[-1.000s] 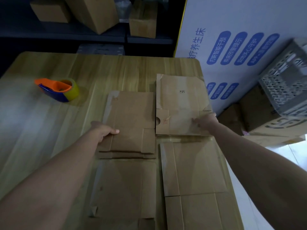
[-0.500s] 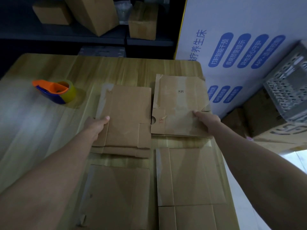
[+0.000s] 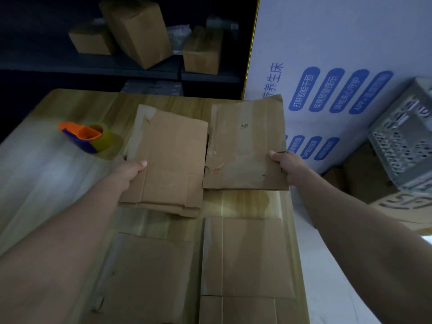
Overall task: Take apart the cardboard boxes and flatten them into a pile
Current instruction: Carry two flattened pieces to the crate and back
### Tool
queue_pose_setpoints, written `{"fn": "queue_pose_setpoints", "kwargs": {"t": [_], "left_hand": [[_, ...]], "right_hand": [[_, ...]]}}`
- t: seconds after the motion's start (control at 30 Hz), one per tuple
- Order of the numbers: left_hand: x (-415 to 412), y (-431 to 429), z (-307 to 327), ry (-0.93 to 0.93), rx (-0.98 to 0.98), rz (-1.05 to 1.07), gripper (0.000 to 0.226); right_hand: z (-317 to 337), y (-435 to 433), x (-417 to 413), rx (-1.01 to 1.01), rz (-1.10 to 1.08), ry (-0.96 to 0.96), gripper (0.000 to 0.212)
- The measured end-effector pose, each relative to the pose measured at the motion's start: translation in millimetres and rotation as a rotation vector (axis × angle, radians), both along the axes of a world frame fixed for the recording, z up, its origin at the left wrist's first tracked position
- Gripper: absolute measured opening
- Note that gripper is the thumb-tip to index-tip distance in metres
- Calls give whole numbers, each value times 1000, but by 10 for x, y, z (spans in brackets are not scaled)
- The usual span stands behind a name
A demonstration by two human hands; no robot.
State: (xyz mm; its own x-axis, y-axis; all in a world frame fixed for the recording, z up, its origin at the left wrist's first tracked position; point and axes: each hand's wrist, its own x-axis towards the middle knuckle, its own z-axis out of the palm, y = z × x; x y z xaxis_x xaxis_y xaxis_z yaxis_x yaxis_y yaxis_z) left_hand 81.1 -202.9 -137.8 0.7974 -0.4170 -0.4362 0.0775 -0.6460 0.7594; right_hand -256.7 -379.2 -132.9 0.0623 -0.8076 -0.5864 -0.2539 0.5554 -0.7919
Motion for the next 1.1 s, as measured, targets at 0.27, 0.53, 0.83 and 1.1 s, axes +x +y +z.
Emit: {"fn": "queue_pose_setpoints", "kwargs": {"t": [0.27,0.53,0.83,1.1], "left_hand": [[-219,-19,669,15,-200,-23,57],[-616,-14,1183,226,-268,-223,62],[-1710,39,1378,245,-213,-544,61],[-3070,-462,1634,318,-370,-603,46]], "right_hand": [[675,174,-350,-217,-13,72,38],[1291,900,-920,-396,-196,130,33],[1701,1725,-1986,-450,-408,146,33],[1889,1739,-3323,-484,-468,127,28]]}}
